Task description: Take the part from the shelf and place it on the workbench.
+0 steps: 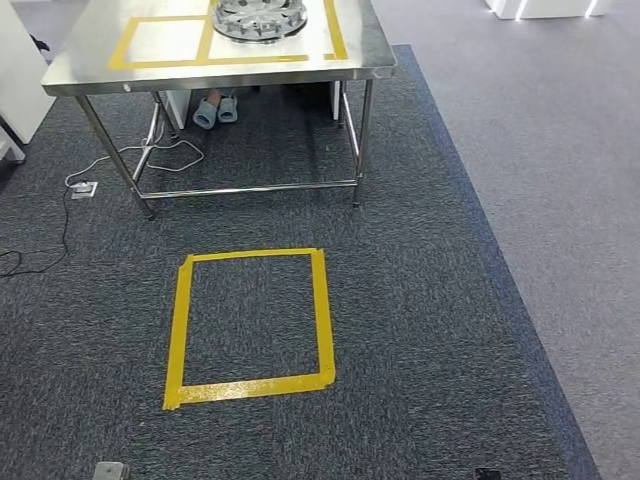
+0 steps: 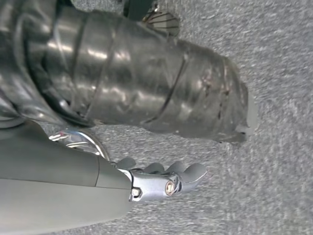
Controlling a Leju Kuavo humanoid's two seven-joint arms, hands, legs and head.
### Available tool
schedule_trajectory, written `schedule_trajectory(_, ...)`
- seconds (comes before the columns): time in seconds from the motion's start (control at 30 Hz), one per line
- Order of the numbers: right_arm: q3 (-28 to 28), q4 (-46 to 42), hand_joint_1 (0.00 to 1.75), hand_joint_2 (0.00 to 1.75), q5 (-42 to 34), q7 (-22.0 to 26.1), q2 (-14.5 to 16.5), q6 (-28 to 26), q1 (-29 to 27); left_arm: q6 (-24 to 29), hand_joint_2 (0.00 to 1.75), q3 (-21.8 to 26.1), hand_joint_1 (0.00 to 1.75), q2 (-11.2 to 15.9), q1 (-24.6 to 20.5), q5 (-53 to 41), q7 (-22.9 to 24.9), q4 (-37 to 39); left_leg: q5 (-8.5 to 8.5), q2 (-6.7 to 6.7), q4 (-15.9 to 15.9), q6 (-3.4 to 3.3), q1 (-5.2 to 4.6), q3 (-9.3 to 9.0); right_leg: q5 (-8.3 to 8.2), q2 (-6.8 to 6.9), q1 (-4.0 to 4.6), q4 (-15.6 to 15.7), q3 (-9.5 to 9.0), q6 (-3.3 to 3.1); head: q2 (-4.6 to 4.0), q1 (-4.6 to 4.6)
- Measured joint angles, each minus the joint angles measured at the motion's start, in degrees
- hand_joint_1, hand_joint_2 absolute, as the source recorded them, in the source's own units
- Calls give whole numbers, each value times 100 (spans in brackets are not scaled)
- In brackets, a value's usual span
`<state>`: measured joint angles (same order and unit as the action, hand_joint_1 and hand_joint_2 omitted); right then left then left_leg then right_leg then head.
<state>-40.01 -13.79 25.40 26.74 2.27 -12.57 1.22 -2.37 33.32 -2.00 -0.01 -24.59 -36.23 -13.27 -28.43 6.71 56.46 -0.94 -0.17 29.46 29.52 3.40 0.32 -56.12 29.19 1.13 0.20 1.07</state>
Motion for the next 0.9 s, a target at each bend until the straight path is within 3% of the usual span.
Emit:
schedule_trajectory(0.03, -1, 1, 0, 0, 1, -3, 1, 0, -16, -1, 0, 1, 0, 1, -8, 0, 1, 0, -3, 32, 3, 31, 1, 3, -23, -57, -11, 9, 13, -38, 1, -1)
schedule_trajectory(0.1, -4, 4, 0, 0, 2, -8, 2, 0, -40, -5, 0, 0, 0, -5, -18, -2, 1, 1, -156, -154, 161, 97, 17, 59, -81, -158, -41, 40, 20, -112, 1, -13)
schedule_trajectory(0.17, -5, 8, 0, 0, 3, -10, 3, 0, -28, -7, 0, 1, 0, -4, -2, -3, 2, 2, -544, -484, 760, 142, 41, 292, -142, -272, -59, 54, 37, -173, 0, -37)
schedule_trajectory(0.23, -6, 9, 0, 0, 4, -10, 3, 0, -23, -6, 0, 3, 0, 7, 25, -2, 3, 2, -867, -611, 1515, 155, 52, 598, -173, -415, -57, 41, 78, -193, 0, -49)
schedule_trajectory(0.27, -7, 9, 0, 0, 3, -10, 3, 0, -30, -6, 0, 3, 0, 8, 34, -2, 3, 2, -875, -626, 1687, 156, 54, 666, -178, -492, -56, 29, 90, -193, 0, -50)
schedule_trajectory(0.3, -8, 9, 0, 0, 3, -11, 2, 1, -36, -6, 0, 3, 0, 9, 37, -2, 3, 2, -761, -636, 1630, 153, 57, 638, -179, -569, -56, 11, 97, -191, 0, -50)
schedule_trajectory(0.33, -9, 10, 0, 0, 7, -11, 3, 1, -39, -7, 0, 3, 0, 9, 37, -3, 3, 2, -554, -667, 1351, 144, 63, 514, -176, -647, -56, -9, 100, -185, 0, -50)
schedule_trajectory(0.4, -10, 13, 0, 0, 34, -15, 5, 2, -27, -10, 0, 6, 0, 12, 38, -16, 3, 2, -165, -892, 588, 113, 84, 192, -161, -803, -53, -71, 129, -150, 0, -50)
schedule_trajectory(0.47, -13, 15, 0, 0, 72, -23, 9, 2, -11, -18, 0, 17, 0, 14, 37, -42, 4, 2, -66, -1080, 176, 81, 95, 43, -167, -945, -57, -132, 216, -76, 0, -52)
schedule_trajectory(0.53, -21, 15, 0, 0, 90, -30, 8, 2, -28, -22, 0, 28, 0, 8, 32, -55, 4, 2, -82, -1021, 125, 38, 93, 53, -206, -1070, -72, -142, 316, 10, 1, -55)
schedule_trajectory(0.57, -29, 17, 0, 0, 92, -31, 8, 1, -47, -24, 0, 32, 0, 1, 27, -55, 4, 2, -61, -955, 105, 2, 100, 61, -194, -1031, -72, -163, 361, 43, 1, -50)
schedule_trajectory(0.63, -40, 21, 0, 0, 97, -34, 8, -1, -56, -29, 0, 35, 0, -11, 22, -55, 3, 2, -24, -803, 63, -71, 119, 73, 10, -761, -60, -462, 547, 94, 1, -3)
schedule_trajectory(0.7, -43, 24, 0, 0, 102, -37, 11, 0, -23, -32, 0, 42, 0, -6, 37, -55, 3, 2, -15, -630, 58, -100, 106, 95, 400, -460, -68, -1184, 879, 141, 1, 46)
schedule_trajectory(0.77, -44, 25, 0, 0, 113, -43, 11, 0, -16, -35, 0, 64, 0, 1, 48, -57, 3, 2, -15, -457, 61, -101, 93, 109, 597, -374, -87, -1745, 1107, 177, 1, 52)
schedule_trajectory(0.8, -45, 25, 0, 0, 120, -46, 11, 0, -28, -37, 0, 78, 0, 2, 44, -58, 3, 2, -16, -384, 62, -101, 91, 110, 538, -353, -94, -1726, 1066, 184, 0, 55)
schedule_trajectory(0.83, -46, 26, 0, 0, 125, -50, 11, 0, -38, -39, 0, 89, 0, 1, 39, -60, 3, 2, -17, -316, 63, -97, 90, 107, 387, -315, -98, -1468, 904, 181, 0, 60)
schedule_trajectory(0.9, -47, 26, 0, 0, 134, -51, 11, 0, -31, -41, 0, 100, 0, -1, 32, -63, 3, 2, -31, -189, 68, -72, 71, 87, 67, -62, -74, -627, 422, 151, 0, 74)
